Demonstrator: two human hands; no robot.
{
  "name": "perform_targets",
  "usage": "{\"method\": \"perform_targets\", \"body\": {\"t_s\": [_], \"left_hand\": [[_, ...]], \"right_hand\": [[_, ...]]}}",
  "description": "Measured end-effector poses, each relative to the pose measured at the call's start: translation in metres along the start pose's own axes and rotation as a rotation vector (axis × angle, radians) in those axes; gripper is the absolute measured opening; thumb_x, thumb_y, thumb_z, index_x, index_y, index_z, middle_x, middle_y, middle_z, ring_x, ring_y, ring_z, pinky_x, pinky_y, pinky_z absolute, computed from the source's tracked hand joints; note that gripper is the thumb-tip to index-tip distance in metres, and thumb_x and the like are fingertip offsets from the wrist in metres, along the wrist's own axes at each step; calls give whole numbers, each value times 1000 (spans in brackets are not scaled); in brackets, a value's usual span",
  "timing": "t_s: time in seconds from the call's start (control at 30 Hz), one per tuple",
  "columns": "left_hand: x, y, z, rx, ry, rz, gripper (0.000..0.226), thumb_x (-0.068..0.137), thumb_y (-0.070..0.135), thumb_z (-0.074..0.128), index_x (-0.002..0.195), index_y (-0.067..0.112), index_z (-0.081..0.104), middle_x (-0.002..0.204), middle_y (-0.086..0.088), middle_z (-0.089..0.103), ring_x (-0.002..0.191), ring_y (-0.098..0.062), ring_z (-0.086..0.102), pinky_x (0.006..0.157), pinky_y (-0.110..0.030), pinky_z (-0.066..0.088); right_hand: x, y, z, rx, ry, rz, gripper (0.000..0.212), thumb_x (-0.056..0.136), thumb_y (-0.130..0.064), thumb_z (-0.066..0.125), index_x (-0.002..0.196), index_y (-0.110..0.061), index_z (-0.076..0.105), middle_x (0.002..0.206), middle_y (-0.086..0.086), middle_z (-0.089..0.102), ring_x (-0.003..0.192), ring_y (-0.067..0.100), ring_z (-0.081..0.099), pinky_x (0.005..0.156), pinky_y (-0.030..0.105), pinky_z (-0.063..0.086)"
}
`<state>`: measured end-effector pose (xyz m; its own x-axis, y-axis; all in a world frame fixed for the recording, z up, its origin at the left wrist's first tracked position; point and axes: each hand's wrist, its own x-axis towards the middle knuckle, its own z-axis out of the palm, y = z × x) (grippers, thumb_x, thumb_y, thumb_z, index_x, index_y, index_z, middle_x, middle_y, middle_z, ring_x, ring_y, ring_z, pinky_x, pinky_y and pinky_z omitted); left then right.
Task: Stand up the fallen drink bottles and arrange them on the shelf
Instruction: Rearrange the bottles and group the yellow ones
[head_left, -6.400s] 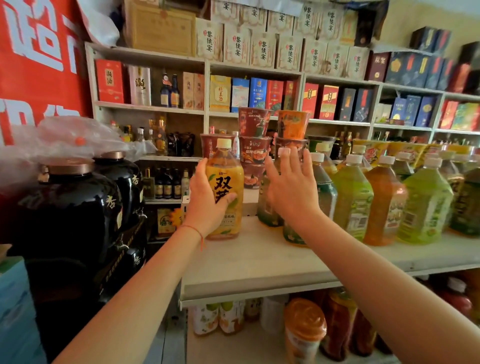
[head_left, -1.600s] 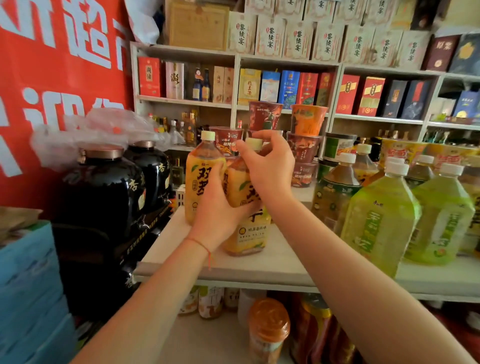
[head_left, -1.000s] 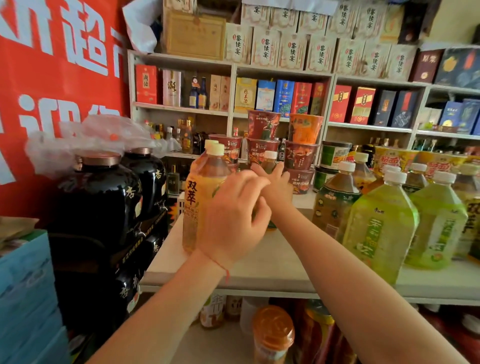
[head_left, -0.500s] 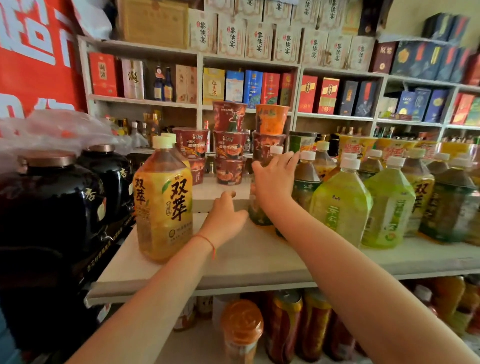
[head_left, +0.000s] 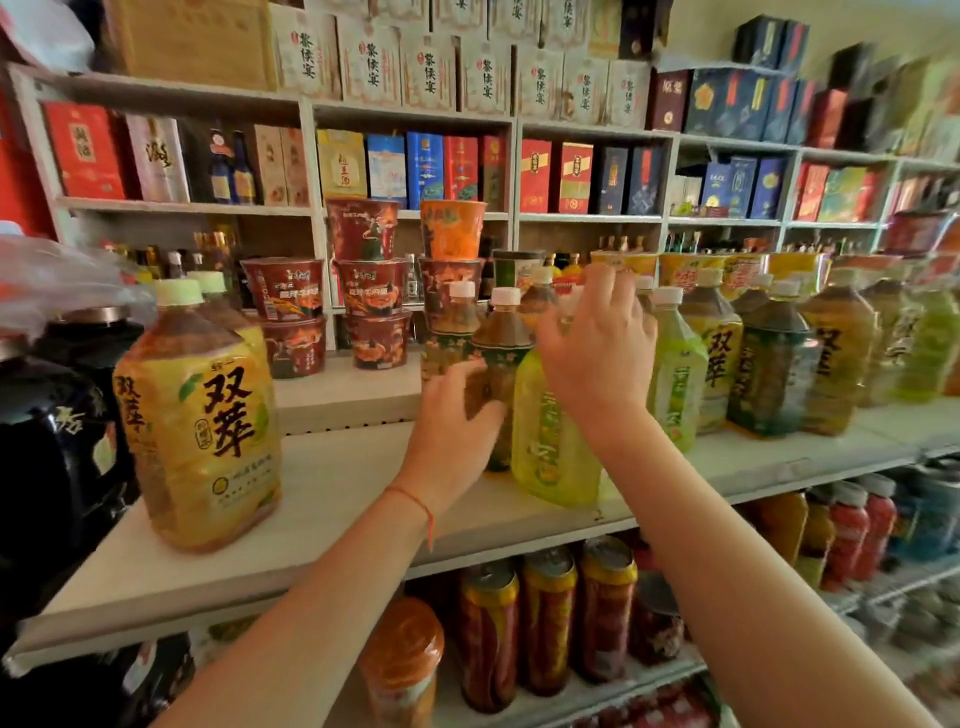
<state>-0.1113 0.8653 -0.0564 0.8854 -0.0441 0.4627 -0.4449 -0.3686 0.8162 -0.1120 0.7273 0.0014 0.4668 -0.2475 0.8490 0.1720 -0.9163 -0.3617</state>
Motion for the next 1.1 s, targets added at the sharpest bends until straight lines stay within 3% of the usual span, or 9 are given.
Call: {"method": "perform_targets", "body": {"t_s": [0.13,0.23,0.37,0.43,0.57,0.7,0.83,0.97,1.1], "left_hand": [[0,8,16,74,149,95,44,98,18,57,141,26,49,130,5,42,119,-10,46,104,-24,43],[5,10,25,127,169,100,49,101,20,55,146,35,43,141,0,35,110,-4,46,79,-2,35],[11,11,38,198,213,79,52,101,32,55,150,38,37,147,-5,31,119,-13,43,85,-2,30],[14,12,47,265,254,75,61,98,38,60,152,36,33,148,-7,32,129,-21,43,98,-18,32],[20,12,61,378,318,28,85,90,44,71,157,35,20,153,-12,30,138,-29,39,107,-39,41],[24,7,68,419,354,-4,102,84,42,78,159,38,8,152,-17,34,137,-33,42,105,-43,44],[33,4,59,338,341,-59,113,74,39,88,158,29,13,154,-11,38,141,-29,40,112,-46,41],[31,4,46,342,338,-76,109,69,38,91,154,29,24,148,-7,41,136,-25,42,113,-43,40],[26,2,27,354,326,-74,106,68,37,92,152,30,28,146,-5,43,134,-24,44,111,-44,43]], "right_hand": [[4,19,-2,183,-221,149,42,93,-54,59,112,-16,52,99,-3,60,93,19,56,62,31,42],[17,30,-11,240,-283,96,33,95,-51,58,100,-19,57,89,-5,61,81,15,58,58,28,42],[36,54,-28,324,-458,40,31,95,-47,61,76,-25,51,73,-8,55,64,7,50,53,25,36],[43,66,-31,355,-515,10,33,96,-45,62,76,-19,54,70,-5,55,61,11,49,53,25,35],[53,85,-37,409,-534,-21,20,99,-31,58,106,-13,64,78,-3,57,65,14,53,55,27,38],[45,84,-40,449,-549,-54,31,104,-23,43,135,-19,48,97,1,62,71,16,56,54,33,43],[22,91,-33,461,-452,-50,50,96,-49,57,135,-24,37,91,-7,61,74,16,62,62,36,53],[25,105,-27,588,-442,22,39,88,-58,65,98,-21,60,80,-8,62,68,7,54,57,26,41],[30,100,-22,756,-479,74,35,91,-49,64,93,-15,71,80,7,70,64,15,57,58,33,46]]}}
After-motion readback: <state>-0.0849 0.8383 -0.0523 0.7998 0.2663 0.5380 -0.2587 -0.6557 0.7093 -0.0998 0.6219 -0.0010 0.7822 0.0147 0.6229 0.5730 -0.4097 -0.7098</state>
